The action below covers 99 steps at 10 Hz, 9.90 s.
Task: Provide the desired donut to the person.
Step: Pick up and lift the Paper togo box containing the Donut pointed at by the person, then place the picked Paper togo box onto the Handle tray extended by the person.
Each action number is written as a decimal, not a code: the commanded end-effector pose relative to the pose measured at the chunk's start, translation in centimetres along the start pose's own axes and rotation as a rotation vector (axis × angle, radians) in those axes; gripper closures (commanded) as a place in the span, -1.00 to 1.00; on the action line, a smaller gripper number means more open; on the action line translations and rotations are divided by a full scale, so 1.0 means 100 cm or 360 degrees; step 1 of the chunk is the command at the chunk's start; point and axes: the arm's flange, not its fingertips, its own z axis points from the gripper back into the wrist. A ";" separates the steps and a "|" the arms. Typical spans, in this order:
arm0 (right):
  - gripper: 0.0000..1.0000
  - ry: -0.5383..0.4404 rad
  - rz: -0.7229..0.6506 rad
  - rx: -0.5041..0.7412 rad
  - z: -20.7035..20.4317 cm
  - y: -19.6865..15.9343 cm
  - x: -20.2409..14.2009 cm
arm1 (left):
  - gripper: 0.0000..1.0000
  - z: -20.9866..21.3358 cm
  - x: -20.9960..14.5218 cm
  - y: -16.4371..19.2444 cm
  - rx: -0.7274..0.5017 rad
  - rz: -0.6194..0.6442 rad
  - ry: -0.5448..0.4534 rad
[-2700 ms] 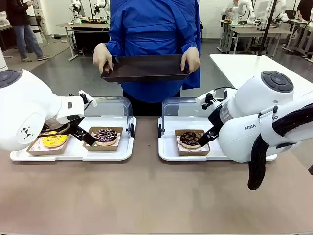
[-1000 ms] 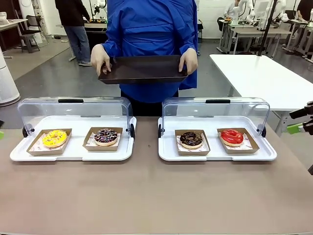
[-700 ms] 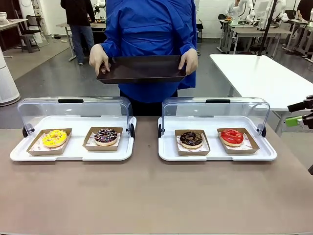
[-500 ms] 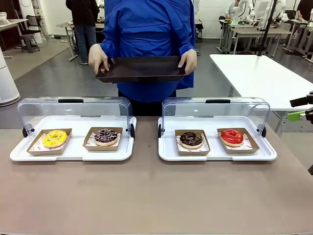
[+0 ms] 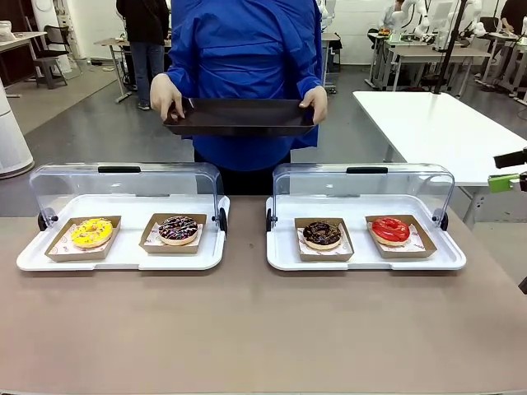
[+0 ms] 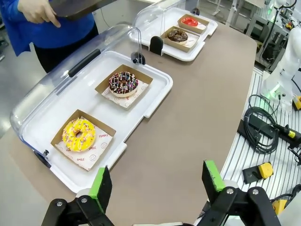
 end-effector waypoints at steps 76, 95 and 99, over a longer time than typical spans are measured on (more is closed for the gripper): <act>-1.00 0.0011 -0.0003 0.0005 -0.003 0.001 0.001 | 1.00 -0.106 0.018 -0.095 0.0074 -0.1091 0.0752; -1.00 0.0011 -0.0003 0.0005 -0.003 0.001 0.001 | 1.00 -0.341 0.315 -0.016 0.0086 -0.1322 0.1077; -1.00 0.0011 -0.0003 0.0005 -0.003 0.001 0.001 | -0.67 -0.340 0.315 -0.009 0.0040 -0.1202 0.1059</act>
